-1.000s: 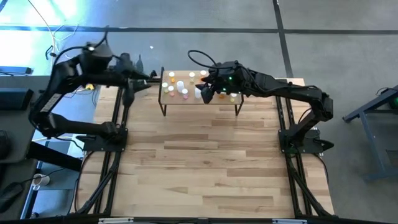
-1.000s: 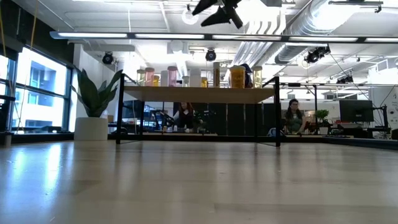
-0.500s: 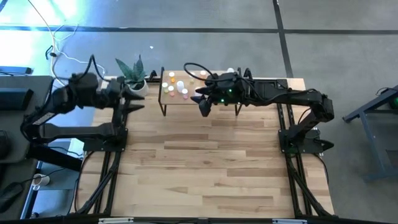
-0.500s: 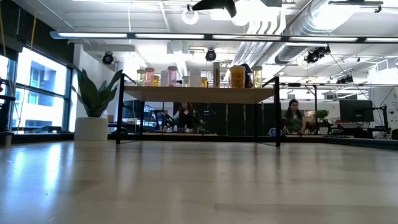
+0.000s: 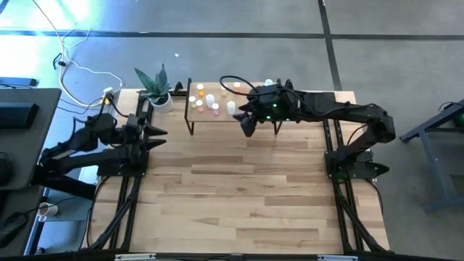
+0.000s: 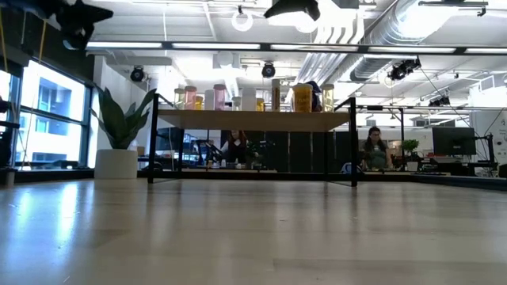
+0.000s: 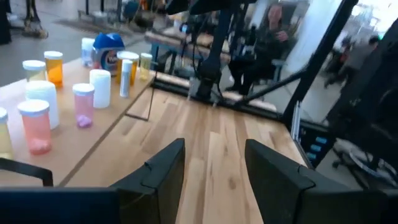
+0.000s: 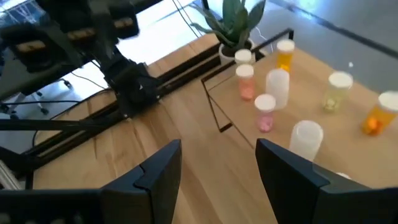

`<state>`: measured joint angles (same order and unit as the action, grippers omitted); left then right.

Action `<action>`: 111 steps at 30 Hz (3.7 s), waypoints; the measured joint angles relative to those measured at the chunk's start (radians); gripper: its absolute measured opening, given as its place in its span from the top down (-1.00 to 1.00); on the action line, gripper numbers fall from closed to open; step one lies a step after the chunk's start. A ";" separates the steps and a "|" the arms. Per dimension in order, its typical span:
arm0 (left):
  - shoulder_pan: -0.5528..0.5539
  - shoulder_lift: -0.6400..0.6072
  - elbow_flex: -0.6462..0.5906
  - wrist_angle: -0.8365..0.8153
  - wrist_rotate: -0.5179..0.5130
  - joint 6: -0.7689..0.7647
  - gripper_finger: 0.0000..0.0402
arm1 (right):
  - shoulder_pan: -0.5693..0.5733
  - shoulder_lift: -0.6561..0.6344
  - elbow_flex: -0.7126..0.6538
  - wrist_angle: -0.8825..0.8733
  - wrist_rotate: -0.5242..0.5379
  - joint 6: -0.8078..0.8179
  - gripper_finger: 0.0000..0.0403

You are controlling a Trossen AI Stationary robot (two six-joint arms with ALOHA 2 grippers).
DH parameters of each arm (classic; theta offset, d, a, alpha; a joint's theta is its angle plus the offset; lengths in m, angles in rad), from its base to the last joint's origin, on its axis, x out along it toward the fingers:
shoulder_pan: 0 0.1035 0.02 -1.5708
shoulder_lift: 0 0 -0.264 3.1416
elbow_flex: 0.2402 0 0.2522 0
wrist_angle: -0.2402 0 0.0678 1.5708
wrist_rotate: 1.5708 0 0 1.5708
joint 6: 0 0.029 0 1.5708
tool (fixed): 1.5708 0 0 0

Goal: Pick and place medicine bottles onto shelf by color
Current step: Return to Home Position

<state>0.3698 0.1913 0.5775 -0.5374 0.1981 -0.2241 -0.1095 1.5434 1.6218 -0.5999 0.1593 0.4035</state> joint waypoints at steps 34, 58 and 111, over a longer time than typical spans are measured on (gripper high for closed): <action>0.001 -0.141 -0.567 0.558 -0.164 -0.188 0.22 | 0.086 -1.087 -1.043 0.278 0.139 0.018 0.02; 0.001 -0.137 -0.566 0.549 -0.211 -0.158 0.22 | 0.130 -1.520 -1.609 0.648 0.080 -0.003 0.02; 0.001 -0.137 -0.565 0.549 -0.210 -0.166 0.22 | 0.130 -1.510 -1.613 0.653 0.074 -0.011 0.02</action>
<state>0.3706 0.0544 0.0122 0.0120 -0.0120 -0.3901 0.0208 0.0338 0.0090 0.0532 0.2329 0.3923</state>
